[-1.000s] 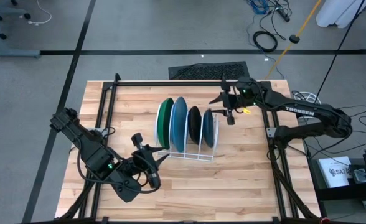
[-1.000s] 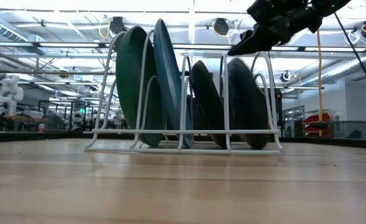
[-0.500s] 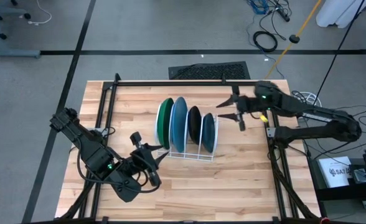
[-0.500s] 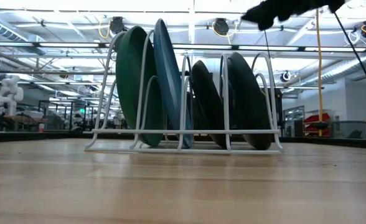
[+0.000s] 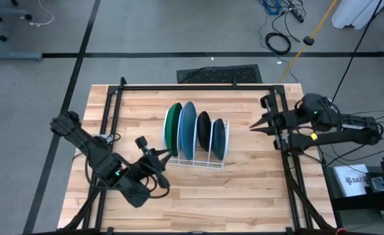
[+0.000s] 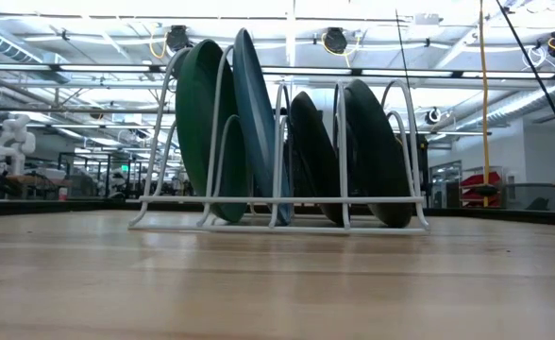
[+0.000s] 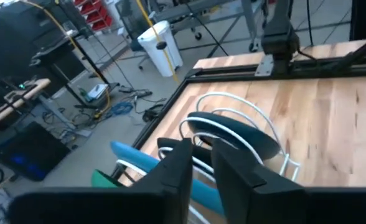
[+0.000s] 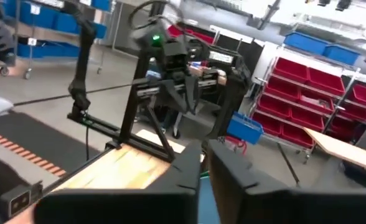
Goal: Sort dishes
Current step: Return to Home Position
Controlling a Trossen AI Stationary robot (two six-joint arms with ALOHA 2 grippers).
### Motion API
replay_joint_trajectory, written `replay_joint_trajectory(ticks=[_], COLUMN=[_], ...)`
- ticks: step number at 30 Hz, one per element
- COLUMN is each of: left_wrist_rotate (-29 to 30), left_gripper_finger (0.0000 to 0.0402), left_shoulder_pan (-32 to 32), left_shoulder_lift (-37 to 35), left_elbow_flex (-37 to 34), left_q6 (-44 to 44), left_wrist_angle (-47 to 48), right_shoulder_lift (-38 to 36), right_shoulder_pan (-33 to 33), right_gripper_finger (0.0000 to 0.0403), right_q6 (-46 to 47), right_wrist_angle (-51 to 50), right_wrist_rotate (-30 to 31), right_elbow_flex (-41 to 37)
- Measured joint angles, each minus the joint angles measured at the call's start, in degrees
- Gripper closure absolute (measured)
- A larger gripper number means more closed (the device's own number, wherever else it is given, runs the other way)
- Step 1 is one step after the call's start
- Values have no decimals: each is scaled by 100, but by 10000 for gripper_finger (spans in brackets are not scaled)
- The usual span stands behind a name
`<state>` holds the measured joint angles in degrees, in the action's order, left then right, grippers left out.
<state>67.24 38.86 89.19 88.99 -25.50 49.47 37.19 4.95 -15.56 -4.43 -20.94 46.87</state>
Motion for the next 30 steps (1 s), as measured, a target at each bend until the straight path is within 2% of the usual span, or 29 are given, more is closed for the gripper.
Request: replay_joint_trajectory(ticks=[2, 4, 6, 8, 11, 13, 18, 21, 25, 30], left_wrist_rotate=[12, -68, -340, -900, -2234, -2843, -2977, -3180, -3291, -3295], left_gripper_finger=[359, 388, 393, 393, 397, 397, 398, 398, 398, 399], left_shoulder_pan=[2, 19, 21, 10, -175, -367, -956, -1170, -1441, -1642], left_shoulder_lift=[-141, -306, -493, -673, -809, -898, -1457, -1984, -2959, -4193], left_elbow_flex=[-226, -461, -751, -1116, -1765, -2124, -2746, -3271, -4134, -5173], left_q6=[281, 713, 1321, 2219, 3742, 4211, 3737, 3807, 3975, 3792], left_wrist_angle=[-402, -996, -1798, -2998, -5134, -5818, -5685, -5890, -6405, -6424], right_shoulder_lift=[-61, -84, -81, -72, -12, 54, 156, 156, 57, -146], right_shoulder_pan=[-141, -262, -352, -420, -474, -541, -890, -1099, -1223, -1226], right_gripper_finger=[392, 396, 398, 401, 402, 402, 403, 403, 403, 403], right_q6=[-119, -144, -160, -180, -44, 113, 385, 420, 424, 416], right_wrist_angle=[-19, -40, -31, 19, 374, 697, 1521, 1884, 2010, 2007], right_wrist_rotate=[58, 270, 498, 618, 633, 651, 931, 1166, 1217, 1272], right_elbow_flex=[-82, -160, -252, -372, -623, -833, -1449, -1818, -2027, -2092])
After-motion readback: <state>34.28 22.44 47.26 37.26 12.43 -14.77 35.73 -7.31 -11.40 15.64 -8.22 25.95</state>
